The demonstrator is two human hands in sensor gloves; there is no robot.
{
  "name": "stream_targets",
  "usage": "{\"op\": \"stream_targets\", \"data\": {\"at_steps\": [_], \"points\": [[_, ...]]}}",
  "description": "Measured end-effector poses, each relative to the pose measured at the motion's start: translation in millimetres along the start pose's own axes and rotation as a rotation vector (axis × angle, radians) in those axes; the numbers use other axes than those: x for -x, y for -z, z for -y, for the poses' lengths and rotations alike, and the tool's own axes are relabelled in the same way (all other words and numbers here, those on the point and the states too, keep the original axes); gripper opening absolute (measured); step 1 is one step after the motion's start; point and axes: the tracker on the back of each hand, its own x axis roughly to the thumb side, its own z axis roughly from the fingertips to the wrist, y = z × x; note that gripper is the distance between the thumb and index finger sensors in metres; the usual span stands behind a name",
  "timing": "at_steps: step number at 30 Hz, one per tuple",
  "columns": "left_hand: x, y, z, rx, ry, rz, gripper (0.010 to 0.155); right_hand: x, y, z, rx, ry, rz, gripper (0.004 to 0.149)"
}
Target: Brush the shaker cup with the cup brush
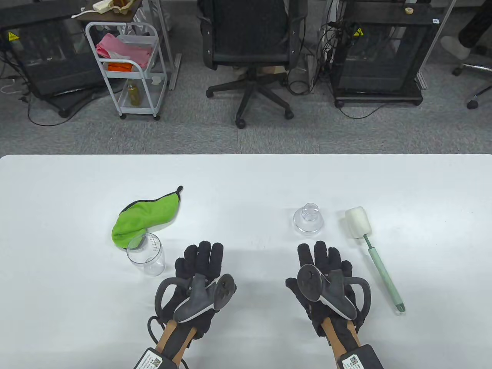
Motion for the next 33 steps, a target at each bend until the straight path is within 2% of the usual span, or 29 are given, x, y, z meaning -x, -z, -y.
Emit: {"op": "stream_targets", "data": {"at_steps": [15, 21, 24, 27, 29, 33], "points": [[-8.1, -0.8, -4.2, -0.024, 0.011, 0.044, 0.095, -0.9, 2.1, -0.9, 0.021, -0.043, 0.009, 0.080], [-9.6, -2.0, -6.1, -0.037, 0.010, 0.059, 0.095, 8.2, 12.0, 12.9, 0.067, -0.101, -0.069, 0.077], [-10.4, -2.5, -7.2, -0.041, 0.008, 0.064, 0.094, 28.6, 24.9, 22.6, 0.065, -0.292, -0.141, 0.076], [-11.1, -1.4, -7.9, -0.044, 0.010, 0.071, 0.094, 55.8, 37.1, 25.8, 0.050, -0.293, -0.263, 0.076], [-11.5, -0.6, -7.3, -0.038, 0.013, 0.073, 0.094, 76.2, 45.7, 22.4, 0.014, -0.278, -0.346, 0.075], [-11.2, -0.8, -7.1, -0.025, 0.013, 0.077, 0.094, 112.6, 57.2, 4.8, -0.075, -0.373, -0.482, 0.075]]}}
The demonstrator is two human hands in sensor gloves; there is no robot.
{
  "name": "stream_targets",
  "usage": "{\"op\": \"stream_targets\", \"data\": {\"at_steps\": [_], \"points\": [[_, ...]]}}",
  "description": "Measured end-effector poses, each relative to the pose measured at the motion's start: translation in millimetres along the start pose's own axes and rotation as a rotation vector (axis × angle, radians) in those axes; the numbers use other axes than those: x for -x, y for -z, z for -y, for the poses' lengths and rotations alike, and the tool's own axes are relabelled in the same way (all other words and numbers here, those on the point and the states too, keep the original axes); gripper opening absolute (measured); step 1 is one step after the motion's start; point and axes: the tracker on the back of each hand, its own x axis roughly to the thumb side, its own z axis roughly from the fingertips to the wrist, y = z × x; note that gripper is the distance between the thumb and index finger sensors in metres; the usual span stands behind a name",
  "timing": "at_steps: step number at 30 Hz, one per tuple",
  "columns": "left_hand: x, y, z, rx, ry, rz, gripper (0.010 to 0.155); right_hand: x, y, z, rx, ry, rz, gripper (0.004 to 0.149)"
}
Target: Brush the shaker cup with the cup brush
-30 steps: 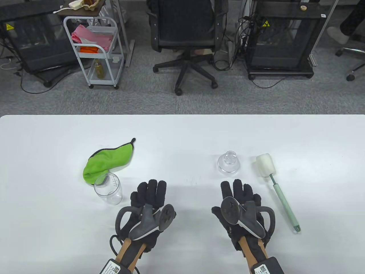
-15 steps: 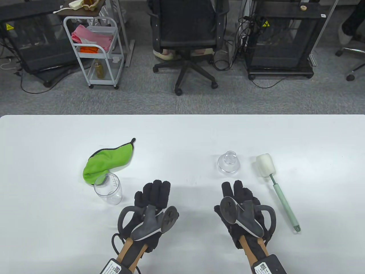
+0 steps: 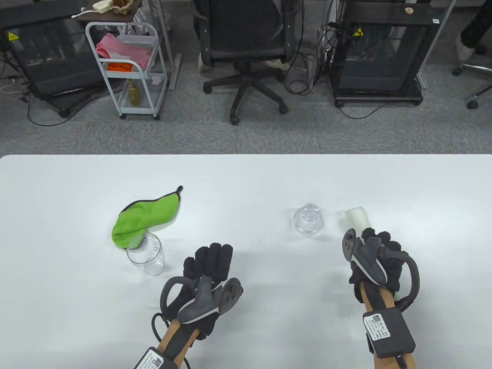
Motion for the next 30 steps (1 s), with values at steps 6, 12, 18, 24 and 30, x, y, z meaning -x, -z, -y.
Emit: {"op": "stream_targets", "data": {"at_steps": [6, 12, 18, 24, 30], "points": [[0.2, 1.1, -0.8, 0.006, -0.015, 0.010, 0.094, 11.6, 20.3, -35.2, -0.122, -0.054, -0.088, 0.073], [-1.2, 0.8, -0.9, 0.010, -0.012, 0.018, 0.094, 11.0, 28.9, -51.7, -0.167, -0.027, -0.157, 0.069], [-0.1, 1.6, -0.4, 0.029, -0.017, 0.017, 0.094, 8.8, 34.7, -60.0, -0.199, 0.022, -0.179, 0.060], [1.4, 2.4, 0.2, 0.039, -0.030, 0.012, 0.094, 8.2, 31.4, -58.4, -0.203, 0.014, -0.164, 0.055], [1.0, 1.5, -5.3, 0.036, -0.049, 0.016, 0.094, 15.7, 23.7, -30.4, -0.117, 0.098, -0.171, 0.055]]}}
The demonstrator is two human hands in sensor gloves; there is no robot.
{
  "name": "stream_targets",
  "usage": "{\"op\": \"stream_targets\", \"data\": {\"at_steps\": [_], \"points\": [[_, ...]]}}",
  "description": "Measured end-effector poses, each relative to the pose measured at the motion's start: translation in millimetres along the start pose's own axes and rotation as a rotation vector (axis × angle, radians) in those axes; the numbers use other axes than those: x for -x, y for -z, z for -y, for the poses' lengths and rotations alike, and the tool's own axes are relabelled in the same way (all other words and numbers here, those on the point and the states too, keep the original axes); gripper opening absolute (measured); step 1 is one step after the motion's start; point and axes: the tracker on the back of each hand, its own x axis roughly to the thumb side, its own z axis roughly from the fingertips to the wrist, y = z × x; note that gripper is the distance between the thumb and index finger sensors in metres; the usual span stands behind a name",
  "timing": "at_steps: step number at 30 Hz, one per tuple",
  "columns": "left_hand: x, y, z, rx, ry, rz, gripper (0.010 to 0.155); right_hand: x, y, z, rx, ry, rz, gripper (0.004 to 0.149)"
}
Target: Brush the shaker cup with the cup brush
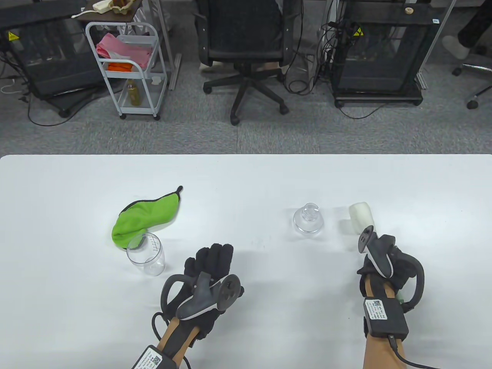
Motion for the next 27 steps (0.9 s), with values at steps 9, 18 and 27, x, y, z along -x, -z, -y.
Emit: {"op": "stream_targets", "data": {"at_steps": [9, 18, 27], "points": [[1.8, -5.7, -7.7, -0.029, -0.005, -0.005, 0.094, 1.2, -40.8, 75.1, 0.170, 0.268, 0.155, 0.054], [10.8, -15.7, -21.7, -0.093, -0.040, -0.034, 0.094, -32.5, -103.5, 116.2, 0.254, 0.496, 0.468, 0.054], [30.2, -24.2, -29.4, -0.136, -0.098, -0.099, 0.095, -81.5, -143.4, 77.5, 0.223, 0.554, 0.657, 0.062]]}}
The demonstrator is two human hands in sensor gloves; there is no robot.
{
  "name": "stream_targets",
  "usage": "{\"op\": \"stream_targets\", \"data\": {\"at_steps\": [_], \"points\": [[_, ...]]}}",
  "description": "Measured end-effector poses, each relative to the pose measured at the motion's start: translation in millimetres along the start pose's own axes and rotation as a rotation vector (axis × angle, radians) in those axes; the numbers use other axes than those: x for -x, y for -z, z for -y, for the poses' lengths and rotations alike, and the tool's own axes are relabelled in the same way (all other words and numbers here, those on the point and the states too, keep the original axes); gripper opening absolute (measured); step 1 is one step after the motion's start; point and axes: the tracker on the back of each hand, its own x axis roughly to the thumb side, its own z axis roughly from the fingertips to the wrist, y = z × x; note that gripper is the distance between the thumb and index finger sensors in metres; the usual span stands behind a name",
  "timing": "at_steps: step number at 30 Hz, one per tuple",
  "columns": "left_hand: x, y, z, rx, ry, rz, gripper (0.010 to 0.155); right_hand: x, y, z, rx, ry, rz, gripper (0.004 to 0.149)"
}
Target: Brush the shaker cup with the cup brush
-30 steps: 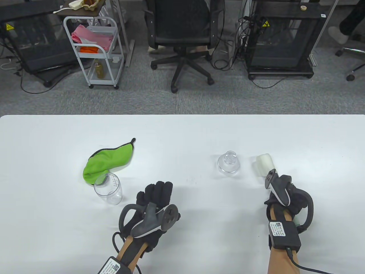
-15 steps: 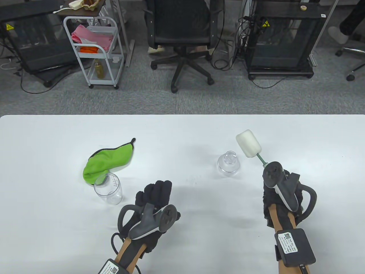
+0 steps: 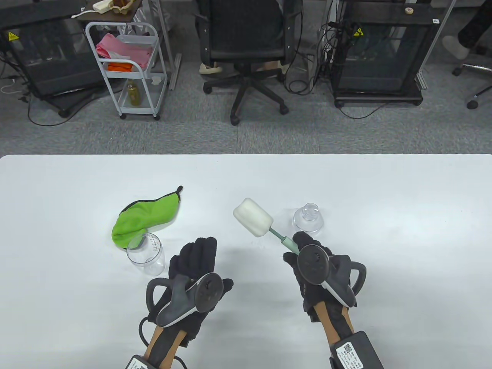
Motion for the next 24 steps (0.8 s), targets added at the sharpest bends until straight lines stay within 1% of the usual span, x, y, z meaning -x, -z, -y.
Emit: {"op": "stream_targets", "data": {"at_steps": [1, 2, 4, 6, 8, 10, 11, 13, 15, 19, 21, 22, 24], "points": [[5.0, -0.4, -1.8, -0.012, 0.007, -0.022, 0.095, -0.3, -0.5, -5.8, -0.046, 0.005, 0.007, 0.060], [9.2, -0.9, -3.1, -0.020, 0.008, -0.039, 0.096, -0.3, -1.1, -7.6, -0.049, -0.008, 0.019, 0.057], [23.3, -2.5, -5.7, -0.047, -0.019, -0.095, 0.098, -0.4, -1.7, -10.6, -0.013, -0.013, 0.043, 0.054], [46.0, -3.8, -6.0, -0.074, -0.083, -0.173, 0.101, 0.4, -2.7, -11.8, -0.040, -0.015, 0.054, 0.053], [64.8, -5.4, -3.3, -0.108, -0.143, -0.245, 0.106, 1.9, -3.3, -11.6, -0.041, -0.004, 0.054, 0.053], [91.0, -8.0, 4.6, -0.150, -0.237, -0.348, 0.114, 4.5, -4.6, -11.1, -0.051, 0.009, 0.053, 0.054], [98.8, -8.8, 8.4, -0.165, -0.270, -0.378, 0.117, 5.3, -4.9, -11.0, -0.052, 0.013, 0.053, 0.054], [122.6, -13.1, 22.6, -0.231, -0.362, -0.495, 0.122, 8.2, -5.2, -11.0, -0.068, 0.011, 0.053, 0.055], [139.1, -16.9, 35.9, -0.235, -0.418, -0.559, 0.125, 10.5, -5.3, -11.4, -0.079, 0.009, 0.053, 0.055], [158.4, -22.6, 59.2, -0.229, -0.528, -0.632, 0.131, 13.0, -5.5, -13.6, -0.099, 0.008, 0.054, 0.056], [163.6, -20.4, 74.8, -0.186, -0.606, -0.610, 0.132, 13.4, -5.2, -14.5, -0.105, 0.008, 0.057, 0.056], [164.4, -19.5, 79.4, -0.181, -0.624, -0.607, 0.132, 13.4, -5.2, -15.0, -0.107, 0.010, 0.059, 0.056], [167.1, -16.4, 91.2, -0.206, -0.654, -0.580, 0.131, 12.8, -5.3, -14.7, -0.111, 0.012, 0.060, 0.056]]}}
